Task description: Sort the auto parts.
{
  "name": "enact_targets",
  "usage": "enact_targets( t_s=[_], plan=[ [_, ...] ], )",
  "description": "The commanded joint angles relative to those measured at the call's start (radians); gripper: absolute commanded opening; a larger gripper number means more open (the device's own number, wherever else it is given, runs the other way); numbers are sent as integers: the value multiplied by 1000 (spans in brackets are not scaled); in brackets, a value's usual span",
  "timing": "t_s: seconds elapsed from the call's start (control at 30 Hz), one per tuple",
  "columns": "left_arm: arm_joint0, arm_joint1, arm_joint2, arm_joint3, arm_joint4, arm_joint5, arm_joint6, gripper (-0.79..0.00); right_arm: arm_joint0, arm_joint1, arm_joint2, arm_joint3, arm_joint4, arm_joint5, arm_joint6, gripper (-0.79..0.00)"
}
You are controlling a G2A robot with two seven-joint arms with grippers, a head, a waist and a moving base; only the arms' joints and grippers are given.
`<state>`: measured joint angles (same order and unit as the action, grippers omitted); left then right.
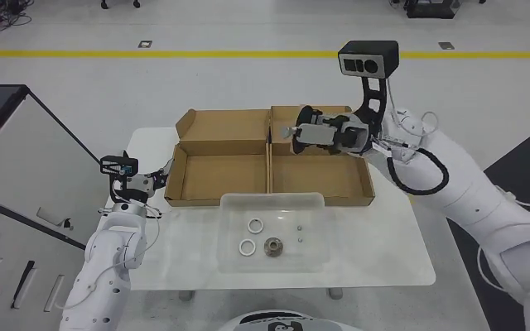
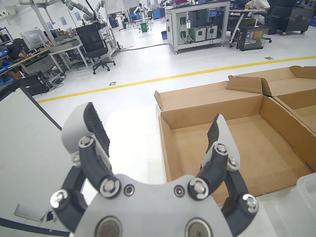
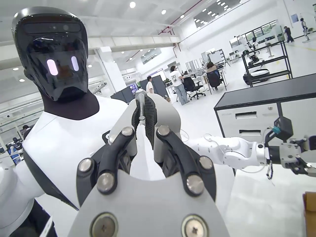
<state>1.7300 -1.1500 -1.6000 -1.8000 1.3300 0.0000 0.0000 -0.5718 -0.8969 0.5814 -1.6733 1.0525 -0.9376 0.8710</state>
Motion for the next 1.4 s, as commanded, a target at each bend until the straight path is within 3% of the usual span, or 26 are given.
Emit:
enact_targets(
  t_s=[0.0, 0.13, 0.6, 0.93, 1.2, 1.37],
  plan=[
    [0, 0, 0, 0, 0, 0, 0, 0, -17, -4, 17, -30, -1, 7, -34, -785],
    [0, 0, 0, 0, 0, 0, 0, 0, -44, -26, 38, -85, 96, -58, -46, -785],
    [0, 0, 0, 0, 0, 0, 0, 0, -116, -133, 115, -208, 200, -72, -60, -785],
    [0, 0, 0, 0, 0, 0, 0, 0, -180, -191, 204, -160, 161, 41, 53, -785],
    [0, 0, 0, 0, 0, 0, 0, 0, -203, -201, 275, -71, 25, 150, 161, -785],
    [0, 0, 0, 0, 0, 0, 0, 0, -227, -207, 305, -66, 23, 171, 182, -785]
  ],
)
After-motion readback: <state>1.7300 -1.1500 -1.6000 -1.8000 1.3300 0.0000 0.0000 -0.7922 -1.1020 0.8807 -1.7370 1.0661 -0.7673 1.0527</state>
